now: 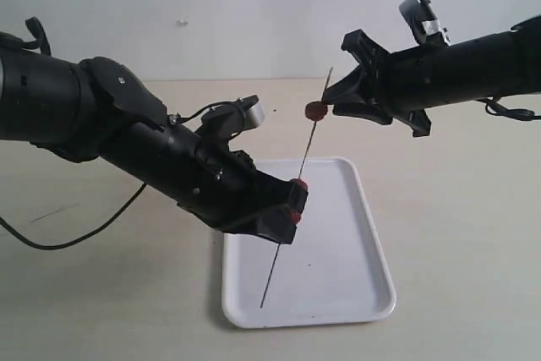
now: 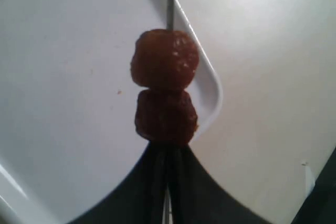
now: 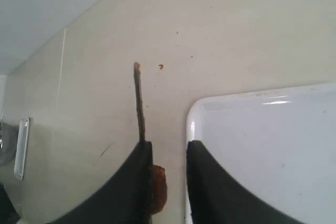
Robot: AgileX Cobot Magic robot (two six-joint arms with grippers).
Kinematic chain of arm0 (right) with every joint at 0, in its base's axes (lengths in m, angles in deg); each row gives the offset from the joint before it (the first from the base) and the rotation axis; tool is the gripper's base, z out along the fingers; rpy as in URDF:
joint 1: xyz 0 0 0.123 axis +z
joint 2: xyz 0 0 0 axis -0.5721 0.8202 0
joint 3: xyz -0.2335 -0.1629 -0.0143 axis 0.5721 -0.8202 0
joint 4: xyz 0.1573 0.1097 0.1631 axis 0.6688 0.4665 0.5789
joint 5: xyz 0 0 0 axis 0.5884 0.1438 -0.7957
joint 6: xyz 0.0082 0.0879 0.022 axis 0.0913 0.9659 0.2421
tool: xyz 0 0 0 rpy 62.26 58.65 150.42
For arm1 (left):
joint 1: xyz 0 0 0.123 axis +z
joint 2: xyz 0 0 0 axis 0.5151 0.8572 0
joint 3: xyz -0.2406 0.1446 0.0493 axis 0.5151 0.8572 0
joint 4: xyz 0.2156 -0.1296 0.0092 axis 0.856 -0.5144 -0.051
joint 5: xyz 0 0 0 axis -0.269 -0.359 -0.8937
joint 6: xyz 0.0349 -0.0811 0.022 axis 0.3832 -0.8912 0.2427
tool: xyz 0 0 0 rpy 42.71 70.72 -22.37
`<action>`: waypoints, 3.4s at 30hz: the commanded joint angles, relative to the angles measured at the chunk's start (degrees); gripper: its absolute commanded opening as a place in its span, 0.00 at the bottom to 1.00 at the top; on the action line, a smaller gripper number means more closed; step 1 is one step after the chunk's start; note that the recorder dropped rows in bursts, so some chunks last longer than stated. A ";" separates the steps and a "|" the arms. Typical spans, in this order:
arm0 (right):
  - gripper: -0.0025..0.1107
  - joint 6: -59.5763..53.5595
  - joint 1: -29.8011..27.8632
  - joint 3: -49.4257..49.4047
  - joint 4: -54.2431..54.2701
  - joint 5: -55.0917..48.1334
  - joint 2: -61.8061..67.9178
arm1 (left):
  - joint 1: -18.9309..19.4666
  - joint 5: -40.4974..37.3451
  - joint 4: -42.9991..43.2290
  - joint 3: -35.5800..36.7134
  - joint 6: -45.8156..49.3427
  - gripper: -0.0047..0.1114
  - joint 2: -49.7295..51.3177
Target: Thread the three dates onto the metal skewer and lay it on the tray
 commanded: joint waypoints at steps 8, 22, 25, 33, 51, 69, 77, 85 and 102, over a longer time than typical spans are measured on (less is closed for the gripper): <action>0.29 -0.91 0.00 6.00 -0.78 -3.59 -0.02 | -0.26 -0.35 -0.99 0.02 0.59 0.04 -1.00; 0.29 2.34 -1.26 6.00 -4.93 -4.44 -0.53 | -0.05 0.13 -0.99 0.02 0.59 0.04 -0.99; 0.29 2.34 -1.65 6.00 -5.65 -4.60 -1.12 | -0.05 0.43 -0.99 0.02 0.59 0.04 -0.99; 0.29 3.87 -1.92 6.00 -7.04 -4.45 -0.63 | -0.05 0.89 -0.99 0.02 0.59 0.04 -0.99; 0.29 2.11 -1.92 6.00 -5.74 -9.90 2.62 | -0.05 0.91 -1.25 -3.48 0.94 0.04 -0.99; 0.29 1.70 -1.92 6.00 -11.59 -22.05 2.62 | 2.12 2.91 -2.53 -3.49 0.46 0.04 -0.88; 0.37 -1.38 -1.92 6.00 -9.63 -21.37 1.08 | 2.63 2.18 -3.14 -3.49 0.94 0.04 -0.88; 0.38 -2.77 -5.73 6.00 -9.61 -24.89 -7.37 | 2.63 4.47 -2.50 -3.49 6.02 0.04 -0.88; 0.38 2.19 -12.33 6.00 -14.35 -26.18 -20.75 | -0.73 0.81 15.12 -3.49 -24.88 0.04 -1.91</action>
